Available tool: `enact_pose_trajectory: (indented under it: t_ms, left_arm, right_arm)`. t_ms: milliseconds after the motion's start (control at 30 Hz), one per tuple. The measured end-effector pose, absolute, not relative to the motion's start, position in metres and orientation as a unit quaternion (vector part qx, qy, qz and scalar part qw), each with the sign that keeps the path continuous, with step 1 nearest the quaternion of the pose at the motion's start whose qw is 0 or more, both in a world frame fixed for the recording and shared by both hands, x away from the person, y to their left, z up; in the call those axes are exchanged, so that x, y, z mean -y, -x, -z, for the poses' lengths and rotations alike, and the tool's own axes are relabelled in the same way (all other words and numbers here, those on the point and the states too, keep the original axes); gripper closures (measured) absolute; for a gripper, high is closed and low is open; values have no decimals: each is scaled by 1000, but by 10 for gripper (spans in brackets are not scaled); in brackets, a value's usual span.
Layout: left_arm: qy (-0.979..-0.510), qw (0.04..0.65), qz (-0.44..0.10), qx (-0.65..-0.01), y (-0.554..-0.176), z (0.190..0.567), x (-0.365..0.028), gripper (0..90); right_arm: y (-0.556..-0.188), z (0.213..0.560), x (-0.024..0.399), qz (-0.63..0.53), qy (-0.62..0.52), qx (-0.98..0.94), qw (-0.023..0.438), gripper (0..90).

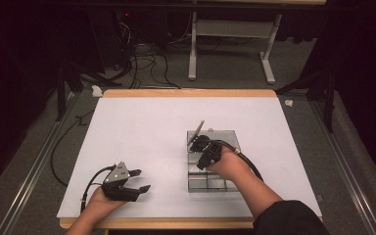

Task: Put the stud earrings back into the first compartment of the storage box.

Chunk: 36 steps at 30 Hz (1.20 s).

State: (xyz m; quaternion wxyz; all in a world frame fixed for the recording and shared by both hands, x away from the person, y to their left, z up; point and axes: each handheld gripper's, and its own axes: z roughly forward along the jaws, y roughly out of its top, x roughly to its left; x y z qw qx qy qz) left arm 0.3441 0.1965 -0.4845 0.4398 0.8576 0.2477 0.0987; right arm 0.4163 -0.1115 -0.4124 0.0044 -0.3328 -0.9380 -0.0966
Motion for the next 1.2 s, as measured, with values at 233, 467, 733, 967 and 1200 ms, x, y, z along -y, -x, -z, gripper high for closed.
enact_pose_trajectory:
  t_ms: [233,467,733,967,1200]
  left_arm:
    - [-856,441,-101,-249,-344,485,-197,313]
    - [-857,441,-101,-248,-344,485,-197,314]
    - [-854,445,-100,-250,-344,484,-198,312]
    - [-854,445,-99,-251,-344,484,-198,311]
    - [-852,446,-103,-253,-344,484,-198,310]
  right_arm:
    - [-425,427,104,78,326,942,2,857]
    - [-425,432,101,72,320,944,-4,814]
    - [-417,416,106,99,328,939,-9,789]
    - [-409,397,138,113,349,930,-27,789]
    - [-398,389,190,124,404,905,-40,771]
